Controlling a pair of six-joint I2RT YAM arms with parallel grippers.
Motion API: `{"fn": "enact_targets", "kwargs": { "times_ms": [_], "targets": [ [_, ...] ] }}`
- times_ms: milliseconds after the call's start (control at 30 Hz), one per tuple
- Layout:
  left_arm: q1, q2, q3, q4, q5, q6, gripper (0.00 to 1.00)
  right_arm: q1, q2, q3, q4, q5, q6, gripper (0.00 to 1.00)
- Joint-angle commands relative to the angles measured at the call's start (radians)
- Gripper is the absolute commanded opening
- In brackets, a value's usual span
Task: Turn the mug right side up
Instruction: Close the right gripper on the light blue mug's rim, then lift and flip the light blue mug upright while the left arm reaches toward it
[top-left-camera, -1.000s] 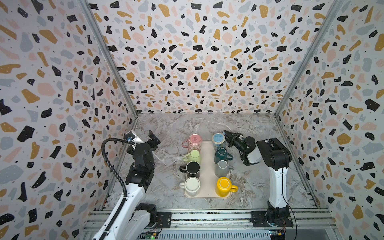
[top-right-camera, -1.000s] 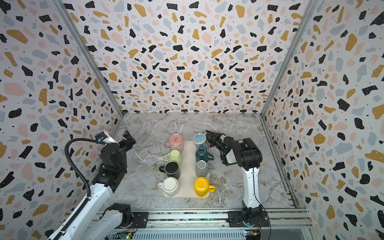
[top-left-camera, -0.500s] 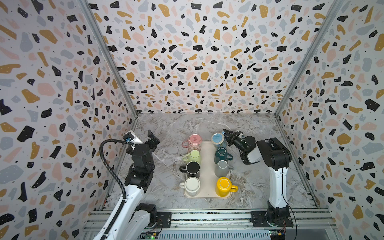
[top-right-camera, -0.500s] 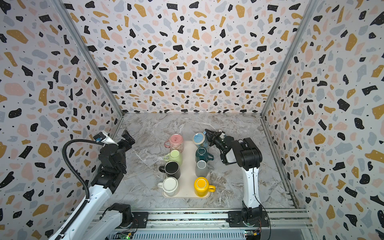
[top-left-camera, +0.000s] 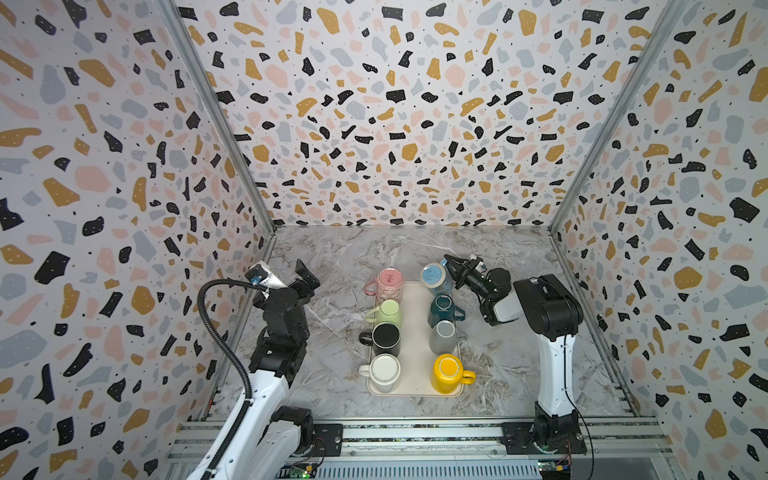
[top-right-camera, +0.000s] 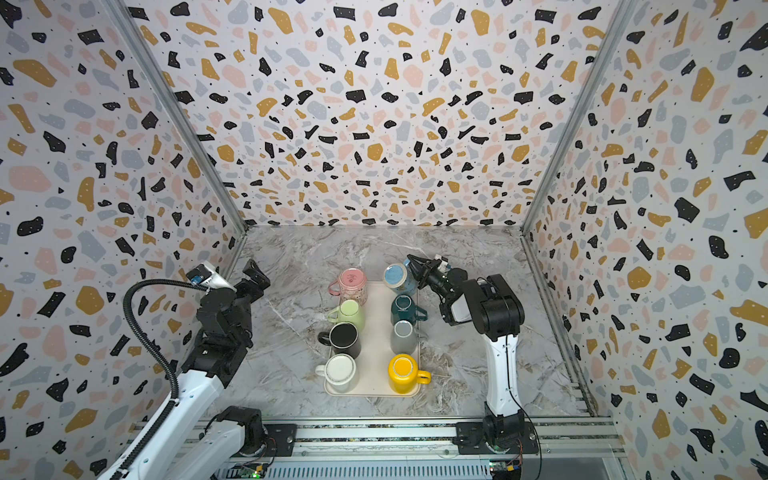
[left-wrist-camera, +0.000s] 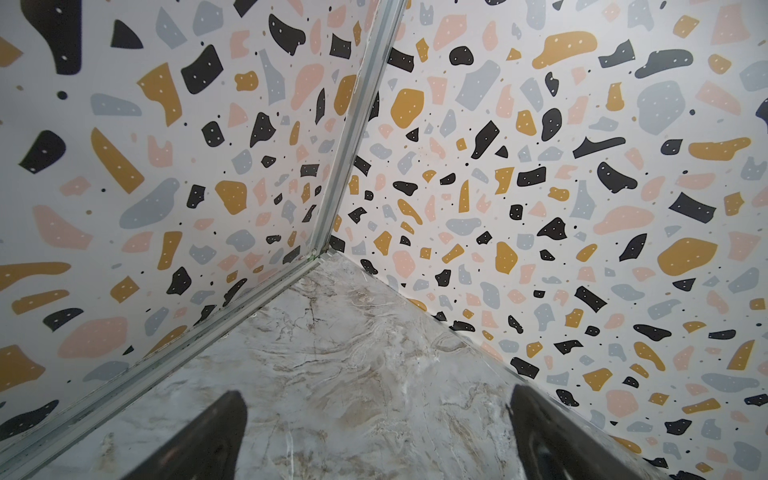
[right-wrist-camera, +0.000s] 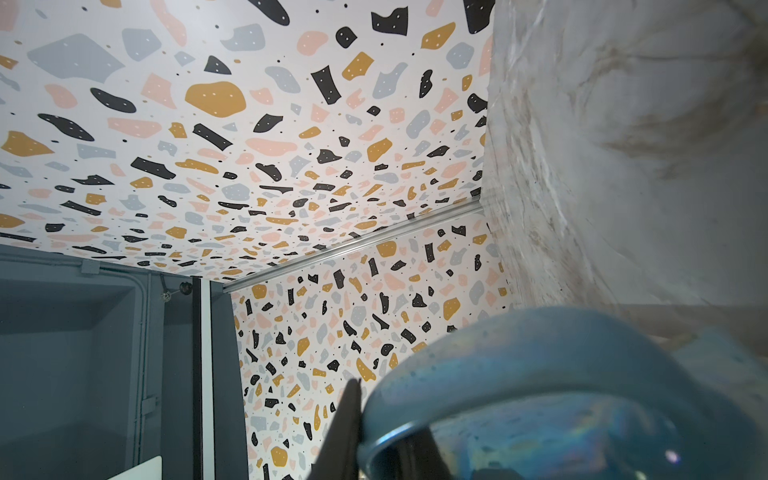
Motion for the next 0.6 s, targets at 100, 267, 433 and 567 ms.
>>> {"fn": "enact_targets", "kwargs": {
  "times_ms": [100, 267, 433, 567],
  "targets": [
    [0.004, -0.013, -0.001, 0.035, 0.011, -0.003, 1.0, 0.005, -0.082, 0.062, 0.112, -0.046, -0.016, 0.0],
    [0.004, -0.008, 0.001, 0.047, 0.022, -0.006, 1.0, 0.007, -0.114, 0.076, 0.061, -0.084, -0.117, 0.0],
    [0.004, 0.005, 0.005, 0.058, 0.039, -0.019, 1.0, 0.011, -0.144, 0.087, 0.012, -0.11, -0.214, 0.0],
    [0.004, 0.012, 0.006, 0.065, 0.054, -0.024, 1.0, 0.019, -0.157, 0.106, -0.003, -0.14, -0.268, 0.0]
  ]
}}
